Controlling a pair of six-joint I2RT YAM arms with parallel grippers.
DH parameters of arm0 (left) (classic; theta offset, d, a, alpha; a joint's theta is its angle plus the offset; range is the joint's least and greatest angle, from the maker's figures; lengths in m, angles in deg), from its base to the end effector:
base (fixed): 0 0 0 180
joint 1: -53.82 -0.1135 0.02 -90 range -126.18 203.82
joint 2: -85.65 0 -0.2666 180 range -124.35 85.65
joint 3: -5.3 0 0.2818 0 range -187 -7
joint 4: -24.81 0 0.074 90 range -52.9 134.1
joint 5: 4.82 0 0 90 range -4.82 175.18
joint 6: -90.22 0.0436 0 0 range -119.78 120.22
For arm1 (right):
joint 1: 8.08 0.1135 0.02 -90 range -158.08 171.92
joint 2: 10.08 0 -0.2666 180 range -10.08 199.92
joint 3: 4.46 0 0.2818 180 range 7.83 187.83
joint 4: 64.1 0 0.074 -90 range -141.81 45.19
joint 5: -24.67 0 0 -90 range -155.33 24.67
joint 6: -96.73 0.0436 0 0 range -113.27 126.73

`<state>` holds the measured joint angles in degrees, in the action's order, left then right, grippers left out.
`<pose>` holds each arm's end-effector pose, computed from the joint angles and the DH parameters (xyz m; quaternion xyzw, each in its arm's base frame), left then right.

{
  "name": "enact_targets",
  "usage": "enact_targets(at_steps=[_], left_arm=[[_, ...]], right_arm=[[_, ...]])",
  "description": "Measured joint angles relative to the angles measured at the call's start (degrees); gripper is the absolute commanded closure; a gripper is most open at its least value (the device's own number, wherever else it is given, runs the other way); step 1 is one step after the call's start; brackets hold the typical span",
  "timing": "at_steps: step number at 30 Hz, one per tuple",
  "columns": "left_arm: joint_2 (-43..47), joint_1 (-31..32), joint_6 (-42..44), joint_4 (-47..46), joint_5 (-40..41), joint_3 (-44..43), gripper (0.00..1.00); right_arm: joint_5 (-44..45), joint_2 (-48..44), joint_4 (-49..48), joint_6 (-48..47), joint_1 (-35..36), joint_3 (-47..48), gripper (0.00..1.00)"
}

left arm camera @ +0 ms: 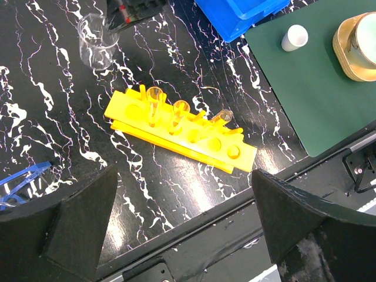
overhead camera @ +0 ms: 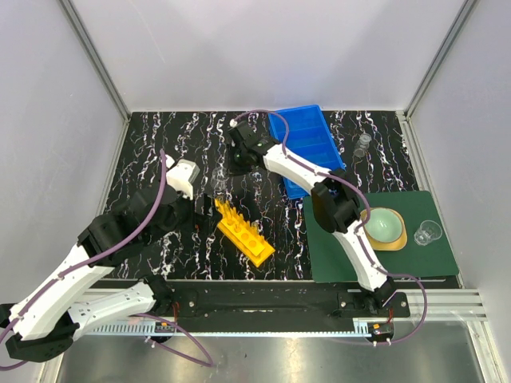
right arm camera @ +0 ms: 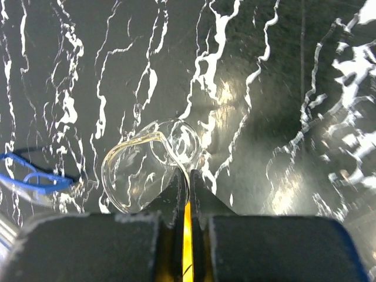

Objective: Organize the chemistry lab equipment

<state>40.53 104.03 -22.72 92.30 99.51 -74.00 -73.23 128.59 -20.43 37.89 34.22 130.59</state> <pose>0.1121 -0.1177 0.3969 0.1483 0.8626 -0.1925 0.4437 0.4256 0.3954 0.1857 -0.1151 0.9223 0.2687 0.2528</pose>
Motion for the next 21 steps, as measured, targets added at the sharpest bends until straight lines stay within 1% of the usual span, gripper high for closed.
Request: enact_targets(at_steps=[5, 9, 12, 15, 18, 21], left_arm=[[-0.5, 0.0, 0.0, 0.0, 0.1, 0.0, 0.01], [-1.5, 0.0, 0.0, 0.0, 0.3, 0.0, 0.01], [-2.4, 0.0, 0.0, 0.0, 0.8, 0.0, 0.01], [-2.8, 0.0, 0.0, 0.0, 1.0, -0.1, 0.01], [-2.8, 0.0, 0.0, 0.2, 1.0, -0.6, 0.01], [-2.8, 0.0, 0.0, 0.3, 1.1, -1.4, 0.01]], right_arm=[[2.5, -10.5, 2.6, -2.6, -0.4, -5.4, 1.00], [4.6, -23.2, 3.1, -4.5, -1.6, -10.7, 1.00], [8.0, -33.1, 4.0, -6.0, -3.2, -14.1, 1.00], [11.3, -41.0, 5.1, -7.0, -5.1, -18.2, 1.00], [14.4, -46.2, 6.4, -7.5, -6.7, -22.3, 1.00], [16.7, -48.8, 8.7, -7.9, -8.4, -25.8, 1.00]])
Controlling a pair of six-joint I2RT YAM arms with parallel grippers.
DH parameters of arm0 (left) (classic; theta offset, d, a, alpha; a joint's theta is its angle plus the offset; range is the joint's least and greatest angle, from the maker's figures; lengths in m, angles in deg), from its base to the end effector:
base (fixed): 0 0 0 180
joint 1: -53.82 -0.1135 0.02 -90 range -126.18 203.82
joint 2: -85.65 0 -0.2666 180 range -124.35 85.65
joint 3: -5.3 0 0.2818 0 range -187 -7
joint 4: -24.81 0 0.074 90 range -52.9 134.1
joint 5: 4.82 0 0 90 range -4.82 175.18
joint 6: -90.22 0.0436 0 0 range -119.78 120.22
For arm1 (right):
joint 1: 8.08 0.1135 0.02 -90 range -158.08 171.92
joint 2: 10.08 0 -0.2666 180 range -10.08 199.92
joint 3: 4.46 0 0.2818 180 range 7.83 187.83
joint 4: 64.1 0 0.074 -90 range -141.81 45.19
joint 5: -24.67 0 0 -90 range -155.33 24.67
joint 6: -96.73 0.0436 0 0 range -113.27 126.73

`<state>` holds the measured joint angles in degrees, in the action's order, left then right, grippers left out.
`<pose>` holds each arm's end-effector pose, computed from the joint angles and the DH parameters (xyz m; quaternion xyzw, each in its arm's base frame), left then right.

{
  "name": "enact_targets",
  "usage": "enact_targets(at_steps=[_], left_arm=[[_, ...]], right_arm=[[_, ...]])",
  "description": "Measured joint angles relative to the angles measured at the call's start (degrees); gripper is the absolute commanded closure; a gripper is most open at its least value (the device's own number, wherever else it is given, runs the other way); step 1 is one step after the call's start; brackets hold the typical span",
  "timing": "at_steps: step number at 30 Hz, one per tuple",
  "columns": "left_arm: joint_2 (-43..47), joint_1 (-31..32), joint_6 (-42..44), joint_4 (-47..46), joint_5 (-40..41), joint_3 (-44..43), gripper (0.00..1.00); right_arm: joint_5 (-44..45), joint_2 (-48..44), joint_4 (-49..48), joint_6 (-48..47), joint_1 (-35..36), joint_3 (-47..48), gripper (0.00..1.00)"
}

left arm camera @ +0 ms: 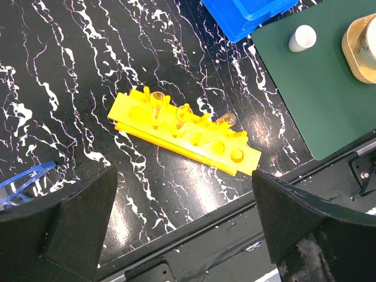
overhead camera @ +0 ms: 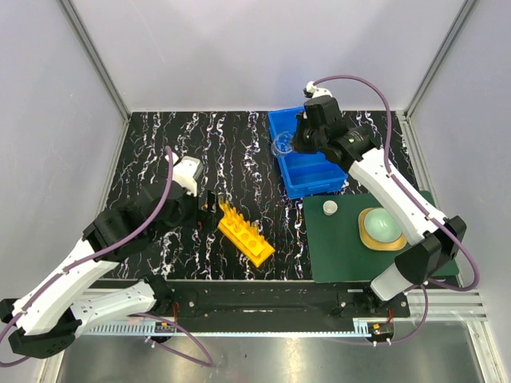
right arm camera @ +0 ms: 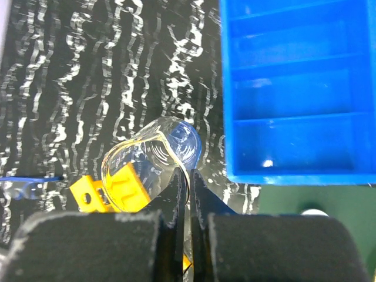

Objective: Organize the chemistry lab equipment

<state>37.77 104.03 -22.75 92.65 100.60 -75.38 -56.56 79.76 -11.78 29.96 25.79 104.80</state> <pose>0.1197 -0.1256 0.3973 0.1469 0.8690 -0.1770 0.4381 0.3220 0.2081 0.4102 -0.0448 0.8754 0.1688 0.4507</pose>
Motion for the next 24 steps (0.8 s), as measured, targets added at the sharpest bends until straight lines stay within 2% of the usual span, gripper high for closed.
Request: enact_targets(at_steps=[15, 24], left_arm=[[0.6, 0.0, 0.0, 0.1, 0.0, -0.3, 0.01], [0.7, 0.0, 0.0, 0.1, 0.0, -0.3, 0.01]], right_arm=[[2.9, -1.4, 4.4, -1.1, -4.5, -12.1, 1.00], [2.3, -0.9, 3.5, -1.9, -9.0, -14.6, 1.00]])
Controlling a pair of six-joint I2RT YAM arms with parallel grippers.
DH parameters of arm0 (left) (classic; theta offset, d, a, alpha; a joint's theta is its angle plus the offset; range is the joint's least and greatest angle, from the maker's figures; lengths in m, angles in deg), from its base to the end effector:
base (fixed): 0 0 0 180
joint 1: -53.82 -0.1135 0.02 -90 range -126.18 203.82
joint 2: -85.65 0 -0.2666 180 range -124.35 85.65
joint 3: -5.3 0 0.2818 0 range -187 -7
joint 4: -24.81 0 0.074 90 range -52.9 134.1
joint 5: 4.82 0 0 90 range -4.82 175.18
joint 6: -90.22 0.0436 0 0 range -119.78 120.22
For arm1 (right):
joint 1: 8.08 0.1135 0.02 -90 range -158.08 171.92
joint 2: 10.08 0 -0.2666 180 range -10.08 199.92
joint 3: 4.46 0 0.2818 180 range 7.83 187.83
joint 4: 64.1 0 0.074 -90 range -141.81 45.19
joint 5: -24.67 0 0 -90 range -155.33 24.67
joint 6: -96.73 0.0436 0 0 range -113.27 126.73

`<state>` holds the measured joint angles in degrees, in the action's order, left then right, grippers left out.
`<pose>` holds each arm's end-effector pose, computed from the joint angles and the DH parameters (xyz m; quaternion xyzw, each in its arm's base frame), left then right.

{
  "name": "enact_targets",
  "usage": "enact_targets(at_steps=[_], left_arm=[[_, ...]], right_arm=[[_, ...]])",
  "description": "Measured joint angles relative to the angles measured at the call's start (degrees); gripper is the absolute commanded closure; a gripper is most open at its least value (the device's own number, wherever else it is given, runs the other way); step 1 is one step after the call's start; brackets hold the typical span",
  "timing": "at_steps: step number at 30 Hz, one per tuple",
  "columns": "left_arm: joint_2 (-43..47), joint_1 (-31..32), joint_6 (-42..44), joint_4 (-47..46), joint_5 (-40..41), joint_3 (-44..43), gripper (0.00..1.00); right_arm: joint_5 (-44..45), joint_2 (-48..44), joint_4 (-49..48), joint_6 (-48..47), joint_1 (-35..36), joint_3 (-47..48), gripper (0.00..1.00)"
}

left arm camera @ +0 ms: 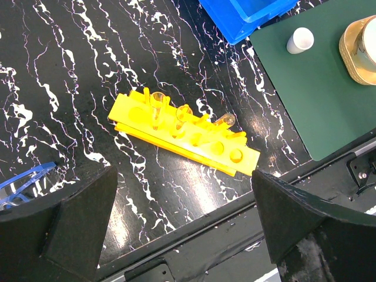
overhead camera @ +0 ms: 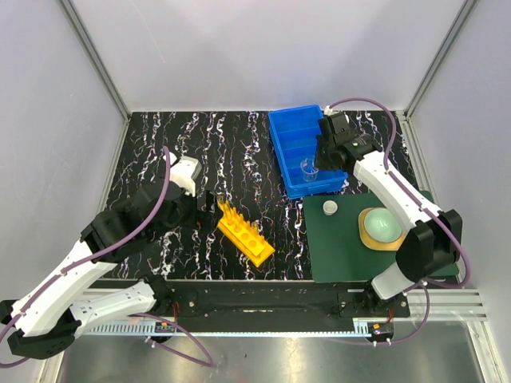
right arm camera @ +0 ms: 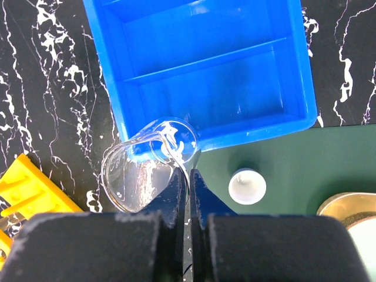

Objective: Organize the chemistry lab equipment

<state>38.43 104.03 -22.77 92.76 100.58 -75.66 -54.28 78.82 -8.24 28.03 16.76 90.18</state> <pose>0.1172 -0.1226 0.4005 0.1452 0.8660 -0.1814 0.4428 0.3394 0.1479 0.3186 0.0039 0.9363 0.0497 0.3478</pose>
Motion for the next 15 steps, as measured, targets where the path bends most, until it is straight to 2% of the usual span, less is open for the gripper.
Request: enact_targets(at_steps=[15], left_arm=[[0.5, 0.0, 0.0, 0.0, 0.1, 0.0, 0.01]], right_arm=[[-4.7, 11.0, -3.6, -0.6, -1.7, 2.3, 1.00]])
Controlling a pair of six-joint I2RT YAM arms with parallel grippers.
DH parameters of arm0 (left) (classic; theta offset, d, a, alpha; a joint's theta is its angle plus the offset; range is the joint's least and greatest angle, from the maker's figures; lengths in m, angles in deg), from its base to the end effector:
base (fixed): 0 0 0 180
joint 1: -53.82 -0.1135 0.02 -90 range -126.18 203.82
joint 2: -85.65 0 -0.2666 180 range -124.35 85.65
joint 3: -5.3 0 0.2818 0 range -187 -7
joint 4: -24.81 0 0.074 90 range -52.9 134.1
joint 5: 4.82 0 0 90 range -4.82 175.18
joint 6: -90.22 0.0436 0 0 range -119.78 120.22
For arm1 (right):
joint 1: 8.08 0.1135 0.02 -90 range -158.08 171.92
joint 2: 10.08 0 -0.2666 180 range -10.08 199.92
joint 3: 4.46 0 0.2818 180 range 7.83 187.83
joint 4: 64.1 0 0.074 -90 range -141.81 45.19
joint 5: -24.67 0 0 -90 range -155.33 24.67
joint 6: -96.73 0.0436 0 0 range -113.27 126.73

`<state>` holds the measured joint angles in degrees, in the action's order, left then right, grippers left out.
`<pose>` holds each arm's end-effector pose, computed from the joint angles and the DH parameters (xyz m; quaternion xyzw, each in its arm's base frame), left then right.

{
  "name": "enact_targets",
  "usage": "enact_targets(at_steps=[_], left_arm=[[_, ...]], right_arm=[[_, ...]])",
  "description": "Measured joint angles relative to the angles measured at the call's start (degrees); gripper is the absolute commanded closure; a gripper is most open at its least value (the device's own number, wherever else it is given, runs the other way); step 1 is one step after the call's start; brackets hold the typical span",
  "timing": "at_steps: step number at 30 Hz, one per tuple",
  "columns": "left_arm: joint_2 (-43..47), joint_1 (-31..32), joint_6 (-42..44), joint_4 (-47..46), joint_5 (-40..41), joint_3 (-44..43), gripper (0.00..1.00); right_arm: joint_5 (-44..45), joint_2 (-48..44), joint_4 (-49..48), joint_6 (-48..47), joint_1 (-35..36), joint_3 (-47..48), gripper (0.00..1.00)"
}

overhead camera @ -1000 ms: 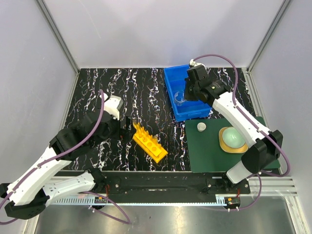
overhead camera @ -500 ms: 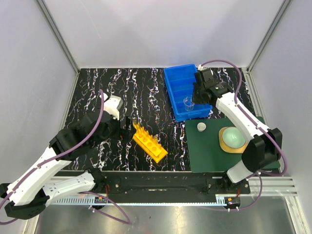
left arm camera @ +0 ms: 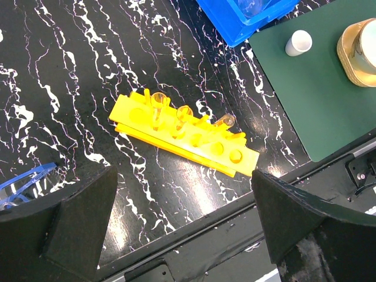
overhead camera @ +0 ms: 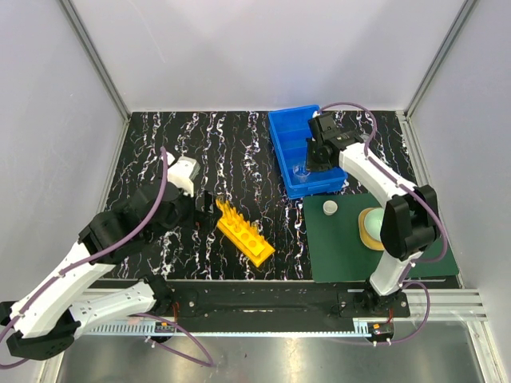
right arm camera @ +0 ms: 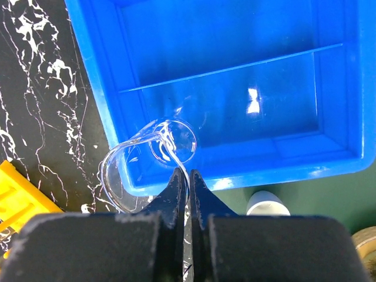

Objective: Organize the chemistry lab equipment

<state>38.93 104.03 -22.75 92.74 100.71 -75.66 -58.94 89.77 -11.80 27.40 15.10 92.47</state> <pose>0.1157 -0.1206 0.4018 0.1438 0.8640 -0.1830 0.4464 0.3825 0.1585 0.2654 -0.0042 0.9529 0.0621 0.2967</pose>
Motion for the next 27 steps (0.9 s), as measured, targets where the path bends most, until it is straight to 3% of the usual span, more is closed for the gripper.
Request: enact_targets(at_steps=[27], left_arm=[[0.1, 0.0, 0.0, 0.0, 0.9, 0.6, 0.01]], right_arm=[[-2.6, 8.0, -4.9, -0.3, -0.5, -2.2, 1.00]])
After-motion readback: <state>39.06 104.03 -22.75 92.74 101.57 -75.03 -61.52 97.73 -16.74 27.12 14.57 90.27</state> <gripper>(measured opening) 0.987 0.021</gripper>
